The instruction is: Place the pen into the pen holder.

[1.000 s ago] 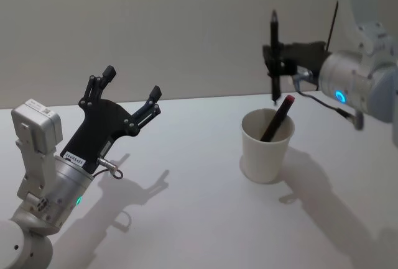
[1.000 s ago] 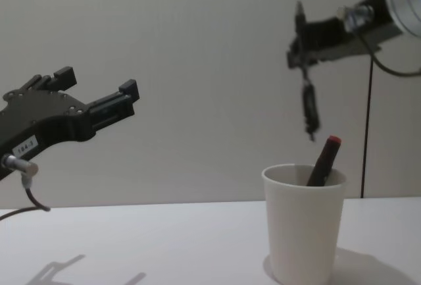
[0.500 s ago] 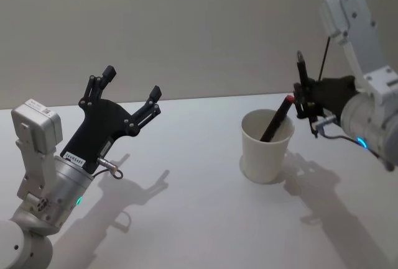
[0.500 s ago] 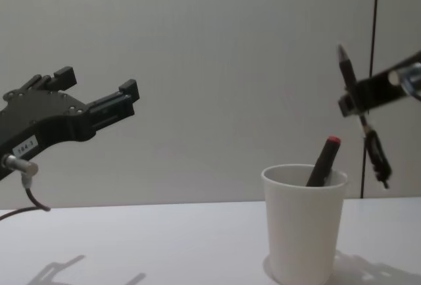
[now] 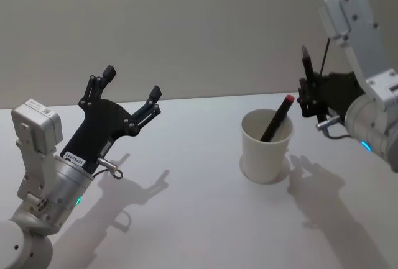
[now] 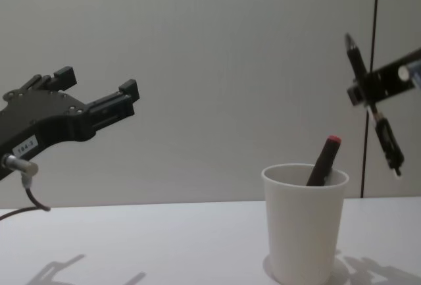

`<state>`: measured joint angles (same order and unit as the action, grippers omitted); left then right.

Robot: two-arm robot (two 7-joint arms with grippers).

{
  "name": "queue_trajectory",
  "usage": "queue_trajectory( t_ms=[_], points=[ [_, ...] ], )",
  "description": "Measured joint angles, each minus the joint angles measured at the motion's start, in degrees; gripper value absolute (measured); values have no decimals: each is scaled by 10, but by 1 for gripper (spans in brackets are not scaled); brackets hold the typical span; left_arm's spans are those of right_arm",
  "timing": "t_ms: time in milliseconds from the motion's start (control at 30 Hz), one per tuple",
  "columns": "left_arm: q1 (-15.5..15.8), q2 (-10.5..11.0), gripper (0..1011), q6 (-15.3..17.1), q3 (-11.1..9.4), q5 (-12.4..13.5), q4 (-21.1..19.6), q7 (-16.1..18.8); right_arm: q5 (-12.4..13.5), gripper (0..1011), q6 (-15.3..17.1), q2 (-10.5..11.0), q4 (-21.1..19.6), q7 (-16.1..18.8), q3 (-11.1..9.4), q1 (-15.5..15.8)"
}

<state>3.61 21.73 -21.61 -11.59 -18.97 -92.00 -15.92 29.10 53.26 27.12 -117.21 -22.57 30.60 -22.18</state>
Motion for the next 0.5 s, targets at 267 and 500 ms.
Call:
queue_trajectory(
  t_ms=[267,500],
  points=[
    [0,0,1001,0,0,0,0,0,-20,136,9,-11,-9,8,-7,-10],
    [0,0,1001,0,0,0,0,0,-26,137,17,-25,-9,22,-11,-15]
  ],
)
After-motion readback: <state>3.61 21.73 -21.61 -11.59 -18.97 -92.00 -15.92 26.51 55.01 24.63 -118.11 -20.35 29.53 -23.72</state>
